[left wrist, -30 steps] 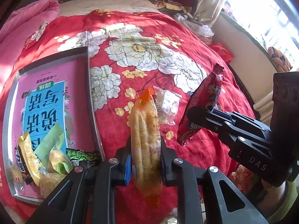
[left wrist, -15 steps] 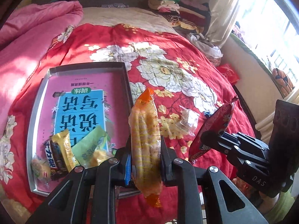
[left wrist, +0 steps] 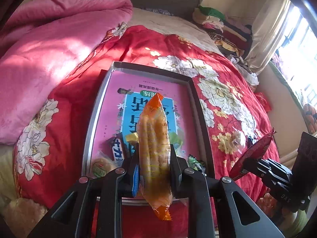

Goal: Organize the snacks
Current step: 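Carry the corn bag with the left tool while the right carries the red bag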

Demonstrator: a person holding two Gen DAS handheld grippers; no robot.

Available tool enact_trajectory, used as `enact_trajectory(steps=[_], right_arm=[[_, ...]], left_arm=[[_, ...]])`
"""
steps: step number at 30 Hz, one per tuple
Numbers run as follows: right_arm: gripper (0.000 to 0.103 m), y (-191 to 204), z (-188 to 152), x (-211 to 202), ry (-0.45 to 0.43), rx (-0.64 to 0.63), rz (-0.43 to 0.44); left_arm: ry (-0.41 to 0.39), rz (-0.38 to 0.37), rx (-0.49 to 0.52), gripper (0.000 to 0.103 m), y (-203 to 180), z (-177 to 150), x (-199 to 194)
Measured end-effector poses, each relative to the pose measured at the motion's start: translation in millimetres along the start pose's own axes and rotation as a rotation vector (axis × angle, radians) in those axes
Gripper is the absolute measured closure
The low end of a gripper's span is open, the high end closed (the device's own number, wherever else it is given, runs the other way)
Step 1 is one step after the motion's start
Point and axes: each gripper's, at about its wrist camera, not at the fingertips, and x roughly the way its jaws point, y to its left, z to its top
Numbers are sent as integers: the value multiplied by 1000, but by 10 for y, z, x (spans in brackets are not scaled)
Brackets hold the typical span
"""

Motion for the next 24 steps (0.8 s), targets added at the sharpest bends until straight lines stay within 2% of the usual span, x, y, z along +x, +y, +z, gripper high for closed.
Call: enact_trajectory(steps=[12, 20, 24], right_arm=[[87, 202, -45, 271, 56, -34, 11], [87, 195, -71, 391, 83, -32, 1], [87, 195, -100, 452, 101, -31, -1]], left_arm=[[48, 15, -26, 79, 244, -213, 132], [73, 30, 28, 79, 123, -272, 280], [44, 47, 45, 79, 109, -262, 286]])
